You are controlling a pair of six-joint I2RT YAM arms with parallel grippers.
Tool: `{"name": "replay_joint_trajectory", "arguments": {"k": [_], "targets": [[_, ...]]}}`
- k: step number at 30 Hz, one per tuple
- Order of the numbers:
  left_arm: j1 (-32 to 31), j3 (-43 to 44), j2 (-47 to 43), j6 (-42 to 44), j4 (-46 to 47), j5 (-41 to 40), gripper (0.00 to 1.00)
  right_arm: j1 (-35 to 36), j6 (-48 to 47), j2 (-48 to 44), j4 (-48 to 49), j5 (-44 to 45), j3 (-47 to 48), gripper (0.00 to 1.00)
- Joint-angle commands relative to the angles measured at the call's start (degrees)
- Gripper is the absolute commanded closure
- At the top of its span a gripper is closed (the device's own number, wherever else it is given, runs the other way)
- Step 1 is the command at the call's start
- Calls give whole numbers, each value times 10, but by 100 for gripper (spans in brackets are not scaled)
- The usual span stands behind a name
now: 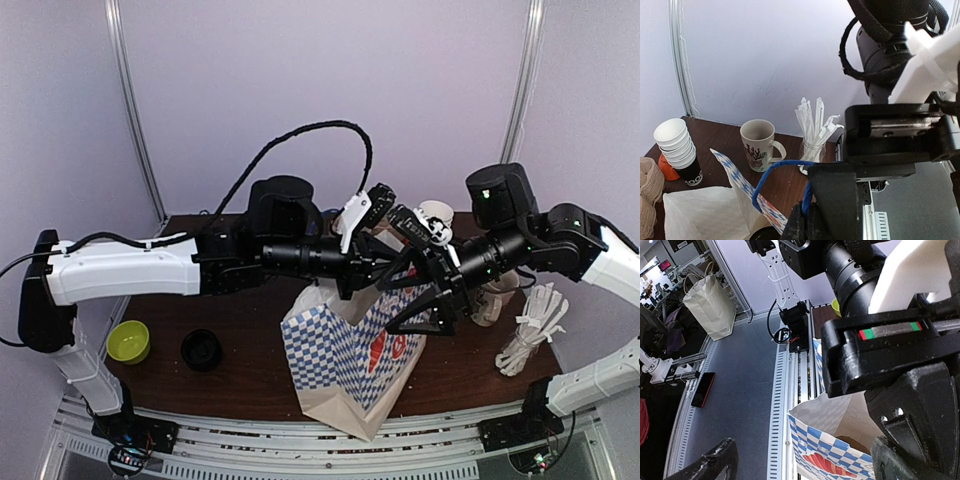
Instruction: Pack the takeout coffee
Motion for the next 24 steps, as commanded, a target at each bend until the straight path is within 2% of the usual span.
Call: {"name": "replay_joint_trajectory", "arguments": {"k": [1, 5, 8, 11, 19, 24], "targets": [[25, -18, -77, 9, 1, 2, 100, -24, 22, -44, -113, 146, -7, 5], [25, -36, -86, 9, 15, 4, 100, -23, 24, -79, -59, 111, -36, 6], [25, -49, -90, 7, 30, 8, 100, -23, 48, -132, 53, 85, -98, 6], [25, -67, -98, 3, 46, 10, 100, -23, 62, -173, 118, 85, -137, 4], [25, -79, -111, 4, 52, 8, 100, -23, 33, -173, 97, 83, -153, 5], [25, -71, -108, 6, 47, 12, 100, -23, 47, -172, 122, 81, -153, 5]]}}
